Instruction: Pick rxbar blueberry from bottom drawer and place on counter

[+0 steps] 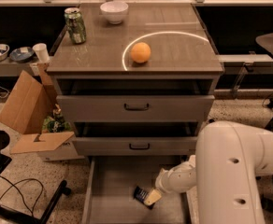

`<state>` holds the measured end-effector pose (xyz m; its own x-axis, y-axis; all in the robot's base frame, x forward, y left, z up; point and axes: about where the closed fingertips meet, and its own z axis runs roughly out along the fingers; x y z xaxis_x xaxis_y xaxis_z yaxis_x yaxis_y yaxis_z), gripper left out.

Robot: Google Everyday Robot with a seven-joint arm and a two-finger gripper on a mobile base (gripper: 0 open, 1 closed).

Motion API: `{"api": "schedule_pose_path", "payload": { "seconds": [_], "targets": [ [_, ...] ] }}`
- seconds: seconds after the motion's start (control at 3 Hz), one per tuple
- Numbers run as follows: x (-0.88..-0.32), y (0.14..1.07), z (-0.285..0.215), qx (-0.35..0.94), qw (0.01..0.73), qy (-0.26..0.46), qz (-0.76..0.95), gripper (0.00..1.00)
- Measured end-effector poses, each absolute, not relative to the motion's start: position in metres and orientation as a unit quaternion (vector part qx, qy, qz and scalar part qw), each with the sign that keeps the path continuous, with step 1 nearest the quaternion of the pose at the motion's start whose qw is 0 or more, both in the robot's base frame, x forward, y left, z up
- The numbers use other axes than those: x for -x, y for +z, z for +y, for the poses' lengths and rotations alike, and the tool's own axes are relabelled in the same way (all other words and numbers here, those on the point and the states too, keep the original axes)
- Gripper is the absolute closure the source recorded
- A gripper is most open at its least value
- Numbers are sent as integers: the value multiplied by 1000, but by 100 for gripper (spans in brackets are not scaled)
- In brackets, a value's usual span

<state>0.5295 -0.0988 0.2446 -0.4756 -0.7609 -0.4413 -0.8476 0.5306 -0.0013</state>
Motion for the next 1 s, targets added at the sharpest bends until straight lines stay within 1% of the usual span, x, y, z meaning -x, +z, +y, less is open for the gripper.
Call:
{"api": "schedule_pose_path", "payload": {
  "seconds": [0.33,0.67,1.0],
  "targets": [
    [-534,186,-82,464,205,127,852,0],
    [-526,130,-71,459,195,140,856,0],
    [-522,103,-66,453,187,148,859,0]
  ]
}}
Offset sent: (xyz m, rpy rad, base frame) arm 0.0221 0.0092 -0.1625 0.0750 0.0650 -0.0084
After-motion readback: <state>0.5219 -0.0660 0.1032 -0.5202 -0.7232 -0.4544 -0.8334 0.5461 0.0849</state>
